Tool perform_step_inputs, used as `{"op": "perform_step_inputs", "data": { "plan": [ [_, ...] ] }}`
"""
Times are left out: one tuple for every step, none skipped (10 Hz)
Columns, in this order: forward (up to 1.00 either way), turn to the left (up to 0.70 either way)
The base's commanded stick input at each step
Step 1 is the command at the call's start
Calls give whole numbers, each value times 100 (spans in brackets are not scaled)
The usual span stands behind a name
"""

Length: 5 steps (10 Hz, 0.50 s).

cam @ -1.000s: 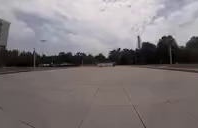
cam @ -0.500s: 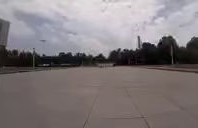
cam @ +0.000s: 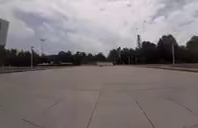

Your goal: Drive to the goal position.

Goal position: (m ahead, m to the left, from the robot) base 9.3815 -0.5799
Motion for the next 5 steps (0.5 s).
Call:
{"op": "perform_step_inputs", "data": {
  "plan": [
    [70,0],
    [70,0],
    [70,0],
    [70,0],
    [70,-12]
  ]
}}
